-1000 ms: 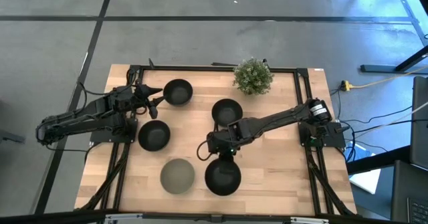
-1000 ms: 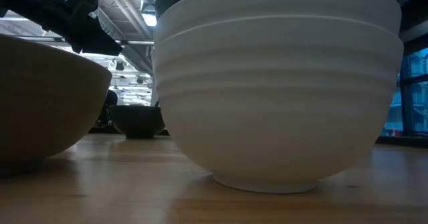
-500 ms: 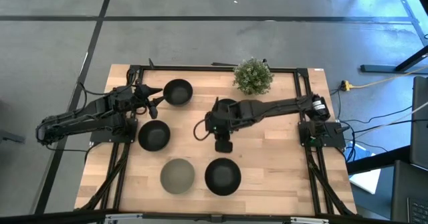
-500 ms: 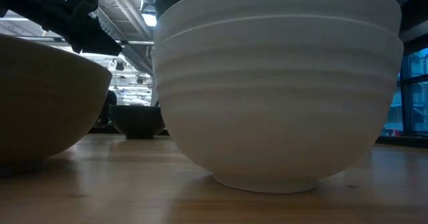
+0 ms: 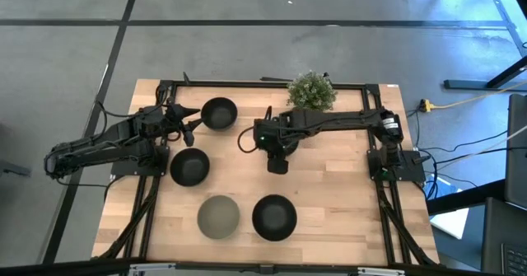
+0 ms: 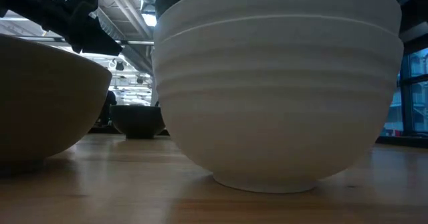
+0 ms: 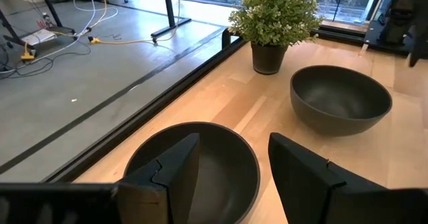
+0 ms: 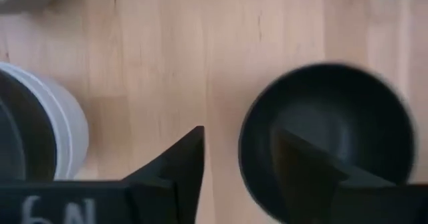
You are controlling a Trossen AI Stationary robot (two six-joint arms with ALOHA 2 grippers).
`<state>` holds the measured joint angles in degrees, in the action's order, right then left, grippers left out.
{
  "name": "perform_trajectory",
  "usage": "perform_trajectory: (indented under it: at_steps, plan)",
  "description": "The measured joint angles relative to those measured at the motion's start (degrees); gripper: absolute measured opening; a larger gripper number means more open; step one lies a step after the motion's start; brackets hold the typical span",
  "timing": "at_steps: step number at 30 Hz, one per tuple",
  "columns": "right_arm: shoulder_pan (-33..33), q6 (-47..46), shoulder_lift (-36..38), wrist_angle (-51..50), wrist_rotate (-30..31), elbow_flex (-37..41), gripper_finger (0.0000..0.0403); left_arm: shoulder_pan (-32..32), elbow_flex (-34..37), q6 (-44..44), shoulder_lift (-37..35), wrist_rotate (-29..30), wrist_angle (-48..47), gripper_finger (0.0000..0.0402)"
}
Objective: Nest bowls inside each other
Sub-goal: Stack the black bowl on top of the black bowl
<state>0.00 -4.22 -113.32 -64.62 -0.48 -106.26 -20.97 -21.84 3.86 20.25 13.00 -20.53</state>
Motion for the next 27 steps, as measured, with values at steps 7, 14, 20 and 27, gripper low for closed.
perform_trajectory:
  at_steps: [7,14,20,27]
  plan:
    - [-3.02,1.89,-0.01,2.9,-1.9,7.62,0.0257,-0.02,0.02,-0.04,0.0,1.52,0.0,0.0174]
    - [-3.53,5.23,-0.07,8.08,-1.63,12.76,0.0275,0.0,0.02,-2.95,0.0,3.59,-0.01,0.0174]
    - [-3.55,5.35,-0.04,12.29,-1.65,15.74,0.0275,-0.02,0.02,-2.97,0.0,4.52,0.0,0.0174]
    - [-3.2,5.88,-0.04,14.71,-2.2,18.57,0.0271,-0.02,0.02,-2.9,0.0,4.54,0.0,0.0174]
